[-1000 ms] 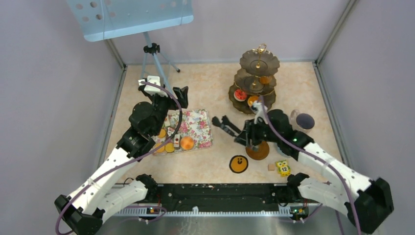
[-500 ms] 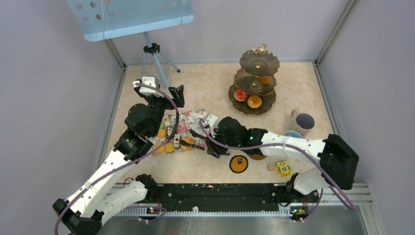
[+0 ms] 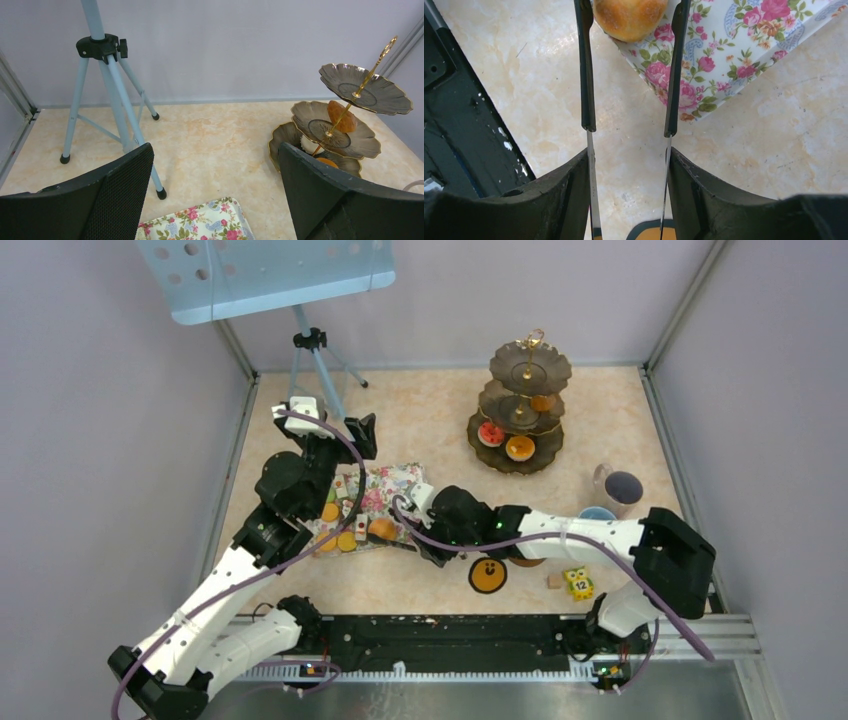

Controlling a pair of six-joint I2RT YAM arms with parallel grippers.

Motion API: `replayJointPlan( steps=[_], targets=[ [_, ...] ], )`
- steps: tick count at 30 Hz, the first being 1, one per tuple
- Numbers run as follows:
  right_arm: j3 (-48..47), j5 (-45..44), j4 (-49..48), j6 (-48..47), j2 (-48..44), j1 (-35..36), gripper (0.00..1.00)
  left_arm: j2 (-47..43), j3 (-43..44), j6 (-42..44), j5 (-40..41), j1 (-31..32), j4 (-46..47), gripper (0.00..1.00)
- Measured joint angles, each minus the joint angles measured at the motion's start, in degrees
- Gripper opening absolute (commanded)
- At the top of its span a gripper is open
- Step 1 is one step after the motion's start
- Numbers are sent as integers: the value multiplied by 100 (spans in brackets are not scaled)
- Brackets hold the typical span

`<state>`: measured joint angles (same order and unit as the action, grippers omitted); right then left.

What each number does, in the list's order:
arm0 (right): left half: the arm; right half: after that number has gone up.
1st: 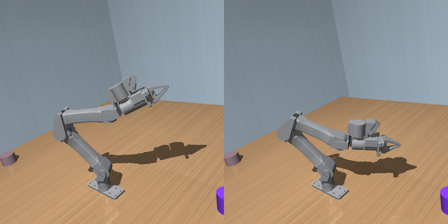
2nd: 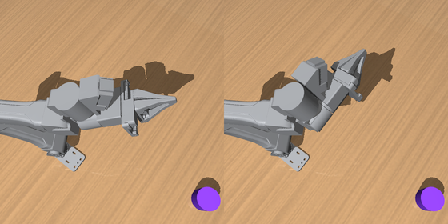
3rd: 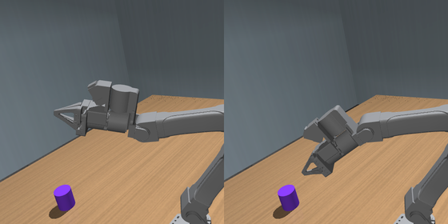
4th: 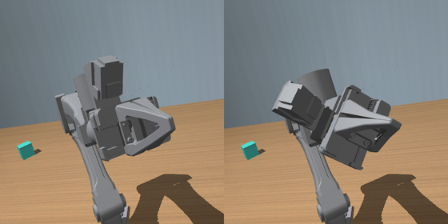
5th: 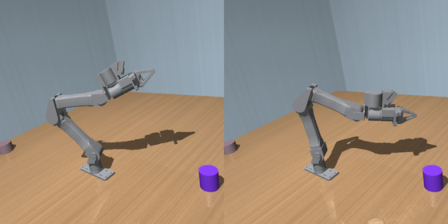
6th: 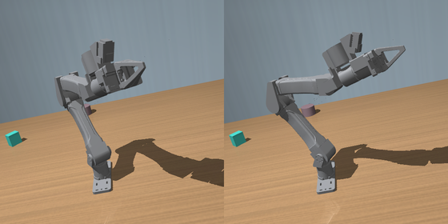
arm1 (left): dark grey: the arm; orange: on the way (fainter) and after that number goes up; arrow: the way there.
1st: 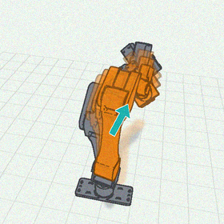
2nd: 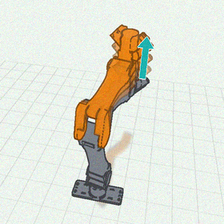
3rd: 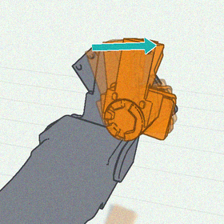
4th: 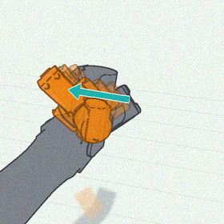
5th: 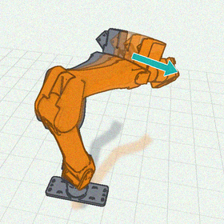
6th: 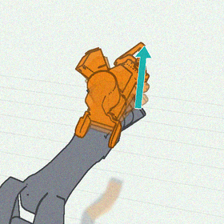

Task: Serve the afternoon tea

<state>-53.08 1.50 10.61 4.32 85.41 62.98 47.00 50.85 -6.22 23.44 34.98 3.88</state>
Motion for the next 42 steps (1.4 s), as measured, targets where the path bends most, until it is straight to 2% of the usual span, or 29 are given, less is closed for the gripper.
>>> replayJointPlan(
  steps=[20,42],
  targets=[
    [-243,-190,-81,-13,614,63,54,42,0,-7,-42,-2,0,99],
    [-258,-573,177,-92,616,254,52,133,0,-35,-160,-7,-7,99]
  ],
)
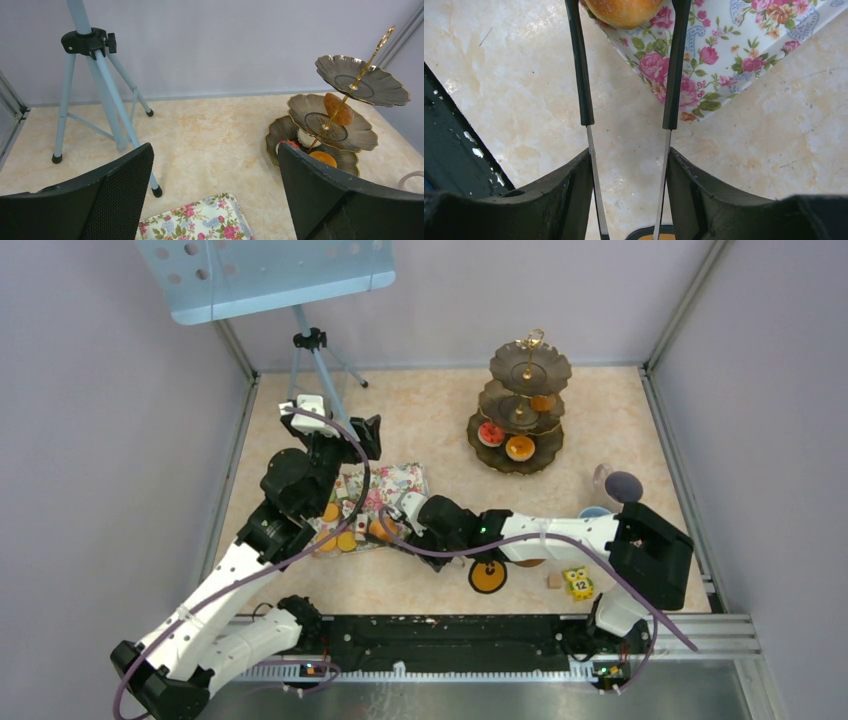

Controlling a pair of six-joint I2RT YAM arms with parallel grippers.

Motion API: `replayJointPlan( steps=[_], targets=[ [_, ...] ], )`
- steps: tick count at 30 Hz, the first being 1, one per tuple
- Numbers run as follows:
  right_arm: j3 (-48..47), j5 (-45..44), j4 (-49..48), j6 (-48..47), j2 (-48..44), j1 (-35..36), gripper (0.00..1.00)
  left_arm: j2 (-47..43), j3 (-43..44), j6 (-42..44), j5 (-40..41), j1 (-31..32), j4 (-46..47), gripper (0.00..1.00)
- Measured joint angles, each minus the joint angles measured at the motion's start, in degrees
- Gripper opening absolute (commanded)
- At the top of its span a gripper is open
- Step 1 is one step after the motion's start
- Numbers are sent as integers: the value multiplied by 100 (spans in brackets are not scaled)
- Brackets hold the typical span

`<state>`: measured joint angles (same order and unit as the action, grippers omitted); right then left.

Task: Serve the afternoon tea

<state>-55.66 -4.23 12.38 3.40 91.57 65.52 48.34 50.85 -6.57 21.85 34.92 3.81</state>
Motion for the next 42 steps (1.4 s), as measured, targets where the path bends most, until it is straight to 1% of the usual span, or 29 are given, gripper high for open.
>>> replayJointPlan(
  steps=[6,11,17,21,29,33,37,42],
  targets=[
    [-2,-26,4,4,0,0,48,35,0,-22,-11,0,0,99],
    [-2,-160,20,22,0,0,37,57,0,-39,-39,0,-11,99],
    [17,-216,-70,177,-39,-26,34,63,0,-57,-72,0,-39,99],
    [125,31,-328,485,-254,-254,32,72,0,-61,-70,0,-46,99],
    [839,914,-1130,1443,-1187,-1244,29,96,0,-63,-125,0,-48,99],
    [1508,1453,-1331,2068,-2017,-2105,28,96,0,-63,-120,0,-48,99],
    [2090,1609,-962,2500,-2990,-3029,28,120,0,-81,-146,0,-57,99],
    [2282,1652,-31,2719,-4004,-3873,27,190,0,-105,-181,-2,-63,99]
  ],
)
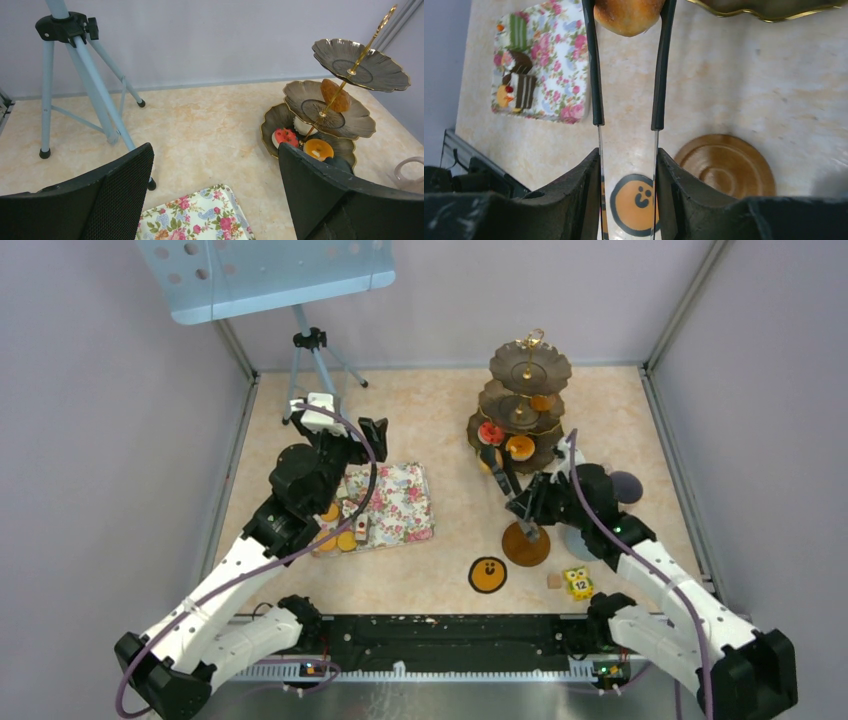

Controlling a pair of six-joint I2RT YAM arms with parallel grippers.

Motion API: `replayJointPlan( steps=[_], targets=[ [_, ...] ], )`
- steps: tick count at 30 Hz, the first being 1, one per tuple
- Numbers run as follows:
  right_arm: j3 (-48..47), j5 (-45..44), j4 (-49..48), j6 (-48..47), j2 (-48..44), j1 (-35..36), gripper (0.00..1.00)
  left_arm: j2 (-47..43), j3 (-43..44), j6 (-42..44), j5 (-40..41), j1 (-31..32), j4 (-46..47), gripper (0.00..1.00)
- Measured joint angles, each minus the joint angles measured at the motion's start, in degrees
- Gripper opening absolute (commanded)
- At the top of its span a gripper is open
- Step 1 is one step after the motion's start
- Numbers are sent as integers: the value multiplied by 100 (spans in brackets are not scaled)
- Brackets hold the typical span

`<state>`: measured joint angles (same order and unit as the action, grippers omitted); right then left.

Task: Serve the afternoon tea

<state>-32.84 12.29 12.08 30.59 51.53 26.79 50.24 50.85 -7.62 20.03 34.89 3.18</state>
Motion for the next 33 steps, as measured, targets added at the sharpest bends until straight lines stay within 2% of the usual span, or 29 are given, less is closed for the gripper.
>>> replayJointPlan(
  steps=[6,10,15,20,33],
  targets=[
    [22,-153,807,9,-352,-999,26,31,0,-15,-61,2,-22,99],
    [22,-308,1161,2,-334,-1375,26,28,0,-20,-92,0,-20,99],
    [2,-531,1191,-22,-168,-1523,25,28,0,-24,-118,2,-20,99],
    [-289,-636,981,-81,487,-1727,25,28,0,-24,-116,2,-22,99],
    [-988,-994,509,-229,1392,-1797,25,15,0,-22,-116,2,-22,99]
  ],
)
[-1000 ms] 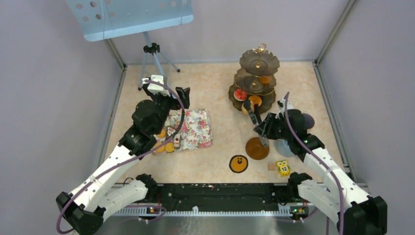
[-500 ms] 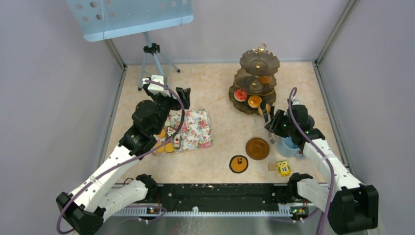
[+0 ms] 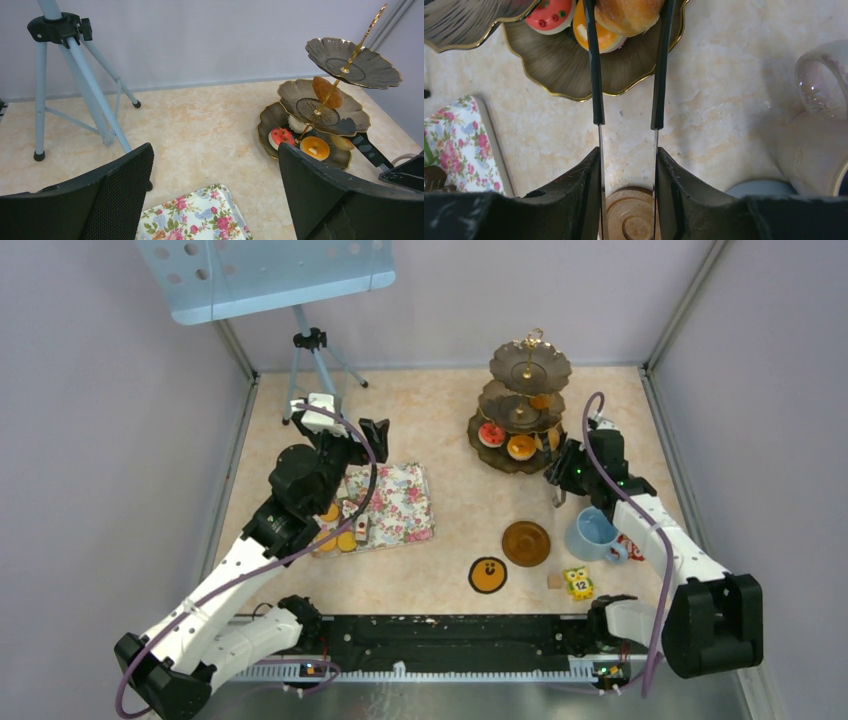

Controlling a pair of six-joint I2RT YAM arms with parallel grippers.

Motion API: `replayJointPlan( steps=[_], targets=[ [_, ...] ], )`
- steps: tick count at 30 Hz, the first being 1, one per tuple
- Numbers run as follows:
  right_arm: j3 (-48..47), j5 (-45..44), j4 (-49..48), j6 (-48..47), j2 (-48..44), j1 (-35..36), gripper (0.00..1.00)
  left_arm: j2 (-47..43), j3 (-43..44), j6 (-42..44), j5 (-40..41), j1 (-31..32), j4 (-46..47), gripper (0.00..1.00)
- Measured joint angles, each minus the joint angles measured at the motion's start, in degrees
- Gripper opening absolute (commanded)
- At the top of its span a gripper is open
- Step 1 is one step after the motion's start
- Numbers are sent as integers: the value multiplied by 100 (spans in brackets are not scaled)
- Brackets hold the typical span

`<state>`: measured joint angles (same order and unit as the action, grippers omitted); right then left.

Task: Serve the afternoon tea

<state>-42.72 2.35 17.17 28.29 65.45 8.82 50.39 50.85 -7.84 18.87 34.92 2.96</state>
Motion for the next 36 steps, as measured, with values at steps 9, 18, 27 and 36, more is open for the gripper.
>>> replayJointPlan(
  steps=[9,18,27,36],
  targets=[
    [-85,-254,-564,-216,815,-11,32,2,0,0,2,0,2,99],
    [-280,-538,-955,-470,1298,-11,40,15,0,0,7,0,0,99],
    [-358,-577,-1106,-555,1510,-11,51,39,0,2,2,0,-2,99],
    [-358,-575,-1163,-573,1508,-11,51,39,0,2,4,0,0,99]
  ],
)
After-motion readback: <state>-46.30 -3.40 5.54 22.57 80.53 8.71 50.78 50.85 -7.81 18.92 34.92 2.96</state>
